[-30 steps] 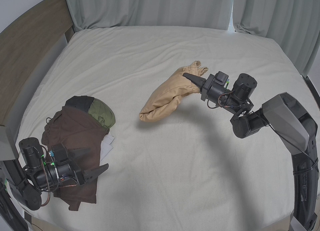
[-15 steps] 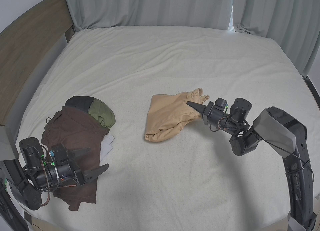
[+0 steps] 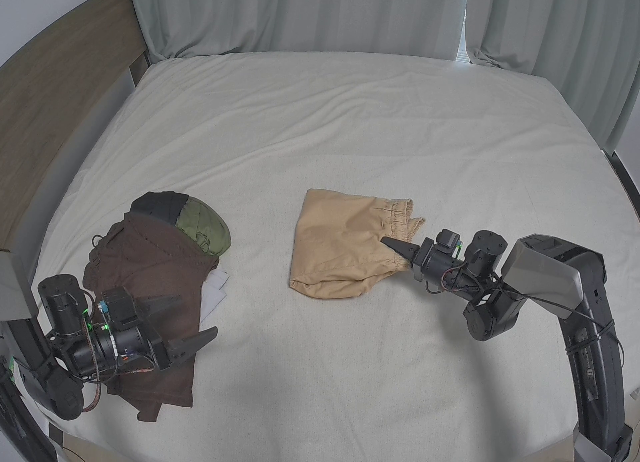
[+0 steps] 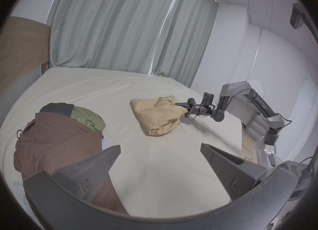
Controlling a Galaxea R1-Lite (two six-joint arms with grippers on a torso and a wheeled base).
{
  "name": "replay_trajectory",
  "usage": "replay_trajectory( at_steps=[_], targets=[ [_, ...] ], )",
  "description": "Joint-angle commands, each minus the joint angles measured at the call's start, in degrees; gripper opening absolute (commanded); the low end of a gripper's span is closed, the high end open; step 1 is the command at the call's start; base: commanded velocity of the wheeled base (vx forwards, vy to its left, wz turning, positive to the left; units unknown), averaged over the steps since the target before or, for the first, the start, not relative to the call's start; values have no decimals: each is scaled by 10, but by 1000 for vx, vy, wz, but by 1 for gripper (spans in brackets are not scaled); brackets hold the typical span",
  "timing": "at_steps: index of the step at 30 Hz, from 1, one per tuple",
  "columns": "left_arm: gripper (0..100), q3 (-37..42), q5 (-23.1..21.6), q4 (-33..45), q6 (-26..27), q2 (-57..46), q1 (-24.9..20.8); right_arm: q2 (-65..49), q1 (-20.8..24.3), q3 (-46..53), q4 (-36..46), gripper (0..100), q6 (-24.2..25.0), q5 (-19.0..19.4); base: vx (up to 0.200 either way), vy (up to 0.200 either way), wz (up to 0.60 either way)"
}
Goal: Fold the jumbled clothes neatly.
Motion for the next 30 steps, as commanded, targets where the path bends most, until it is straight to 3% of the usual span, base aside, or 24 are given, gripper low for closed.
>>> replay_trajectory(
  at_steps=[1,9,10,18,30],
  targets=[
    [100,-5,-1,0,-1,-4,-1,25,-10,4,-4,0,-9,-1,0,0,0],
    [100,-6,-1,0,-1,-4,-1,20,-17,25,-4,0,-25,-3,0,0,0],
    [100,-6,-1,0,-1,-4,-1,20,-17,25,-4,100,-25,-3,0,0,0],
    [100,-6,-1,0,-2,-7,-1,12,-24,55,-4,100,-56,-3,0,0,0],
    [100,-6,-1,0,-3,-8,1,-81,-90,140,-4,100,-104,-3,0,0,0]
  ],
)
